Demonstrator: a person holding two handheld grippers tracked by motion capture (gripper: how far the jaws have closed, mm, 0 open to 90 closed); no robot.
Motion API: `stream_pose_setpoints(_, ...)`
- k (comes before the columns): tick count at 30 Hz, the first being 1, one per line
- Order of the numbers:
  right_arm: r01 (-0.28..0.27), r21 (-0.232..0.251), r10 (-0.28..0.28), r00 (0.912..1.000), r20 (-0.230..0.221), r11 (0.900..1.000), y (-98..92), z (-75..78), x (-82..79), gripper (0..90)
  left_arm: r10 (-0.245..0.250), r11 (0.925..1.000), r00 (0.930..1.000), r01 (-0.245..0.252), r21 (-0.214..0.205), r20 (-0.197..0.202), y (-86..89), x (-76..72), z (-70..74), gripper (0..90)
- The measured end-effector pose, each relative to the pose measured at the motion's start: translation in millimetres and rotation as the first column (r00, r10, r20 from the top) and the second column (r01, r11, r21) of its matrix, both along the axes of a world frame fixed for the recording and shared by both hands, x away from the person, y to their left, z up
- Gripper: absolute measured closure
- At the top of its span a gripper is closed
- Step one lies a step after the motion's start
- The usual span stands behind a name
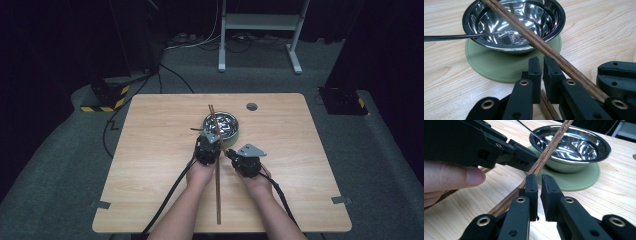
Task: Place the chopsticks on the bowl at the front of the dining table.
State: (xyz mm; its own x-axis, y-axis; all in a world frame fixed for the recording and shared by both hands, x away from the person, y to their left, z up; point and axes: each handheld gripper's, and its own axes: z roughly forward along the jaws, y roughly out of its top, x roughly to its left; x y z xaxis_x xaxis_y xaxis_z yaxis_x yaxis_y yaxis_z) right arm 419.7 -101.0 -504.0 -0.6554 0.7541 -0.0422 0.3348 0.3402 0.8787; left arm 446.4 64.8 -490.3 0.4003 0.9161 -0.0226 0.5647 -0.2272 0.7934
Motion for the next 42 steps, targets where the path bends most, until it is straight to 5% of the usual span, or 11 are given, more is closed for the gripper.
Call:
stream_pose_setpoints(5,0.040,0.009,-0.041,0.9987,0.031,0.9991,-1.5,3.2,-1.5,82.7,0.008,1.0000,1.0000,-0.008,0.002,0.004,5.6,-1.3,1.5,83.6)
stream_pose_setpoints(8,0.065,0.021,-0.065,0.9979,-0.007,0.9977,-4.8,1.7,3.2,82.7,0.008,0.9999,0.9999,-0.008,-0.006,0.007,6.9,-0.8,2.3,83.6)
stream_pose_setpoints(12,0.045,0.005,-0.044,0.9975,-0.056,0.9990,-1.0,-3.1,5.8,82.4,0.001,0.9999,1.0000,-0.001,-0.012,-0.001,4.6,0.7,1.3,83.6)
stream_pose_setpoints(42,-0.019,-0.006,0.019,0.9996,-0.022,0.9998,4.6,-2.2,1.2,82.4,-0.013,0.9999,0.9999,0.013,-0.009,-0.002,-0.6,2.1,2.1,84.2)
